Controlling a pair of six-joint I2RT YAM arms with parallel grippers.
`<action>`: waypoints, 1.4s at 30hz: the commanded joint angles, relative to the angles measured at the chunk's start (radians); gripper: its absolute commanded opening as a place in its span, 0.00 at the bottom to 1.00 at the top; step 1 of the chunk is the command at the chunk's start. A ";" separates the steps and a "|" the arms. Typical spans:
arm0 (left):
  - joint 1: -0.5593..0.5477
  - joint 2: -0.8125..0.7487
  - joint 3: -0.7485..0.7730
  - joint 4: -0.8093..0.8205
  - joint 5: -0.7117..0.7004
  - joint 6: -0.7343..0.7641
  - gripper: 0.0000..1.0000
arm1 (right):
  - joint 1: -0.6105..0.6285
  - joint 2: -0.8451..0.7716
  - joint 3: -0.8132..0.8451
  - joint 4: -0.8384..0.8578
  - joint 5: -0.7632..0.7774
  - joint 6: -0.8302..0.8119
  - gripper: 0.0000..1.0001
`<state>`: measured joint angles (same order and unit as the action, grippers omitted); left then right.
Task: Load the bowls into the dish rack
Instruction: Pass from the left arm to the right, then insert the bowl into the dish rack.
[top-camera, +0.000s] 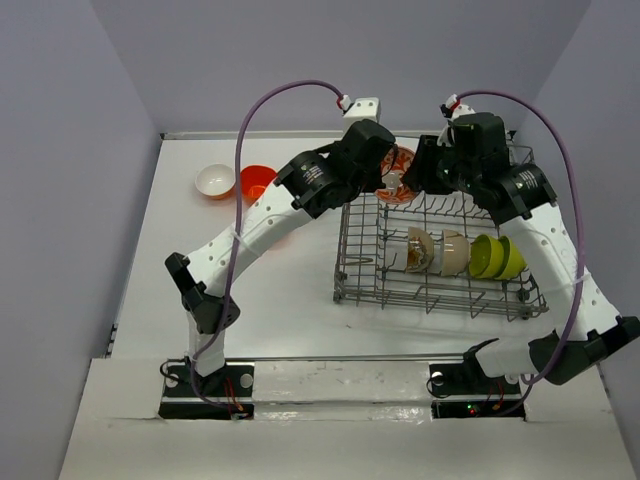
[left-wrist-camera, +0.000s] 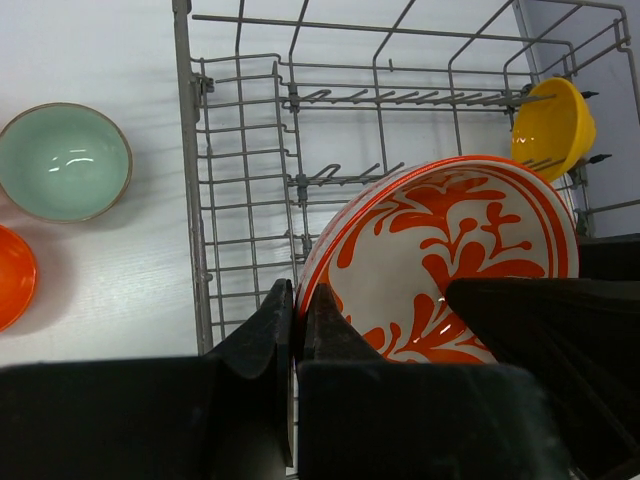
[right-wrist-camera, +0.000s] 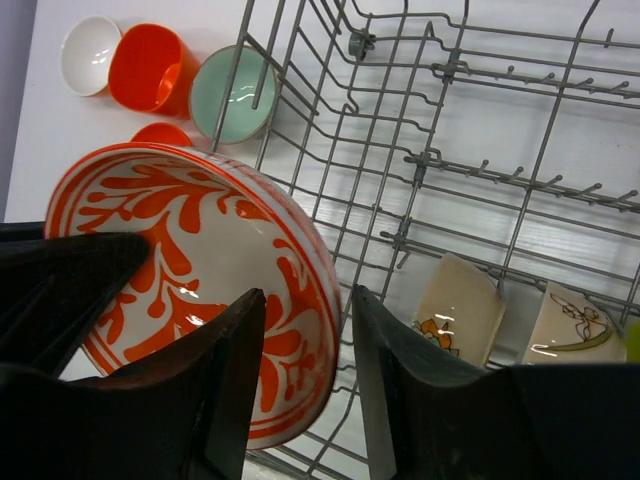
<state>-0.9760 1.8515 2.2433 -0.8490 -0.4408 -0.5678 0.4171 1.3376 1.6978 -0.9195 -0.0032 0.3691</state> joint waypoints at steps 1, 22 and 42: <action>-0.009 -0.017 0.049 0.093 -0.009 0.006 0.00 | 0.038 0.001 0.005 0.073 0.100 -0.016 0.44; -0.009 -0.150 -0.140 0.177 -0.081 0.042 0.80 | 0.069 -0.101 -0.075 0.110 0.247 0.001 0.01; 0.003 -0.250 -0.588 0.231 -0.167 -0.040 0.83 | 0.069 -0.129 -0.041 0.001 0.785 -0.053 0.01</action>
<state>-0.9749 1.6035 1.7004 -0.6594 -0.5819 -0.5663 0.4793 1.2526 1.6146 -0.9615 0.6643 0.3237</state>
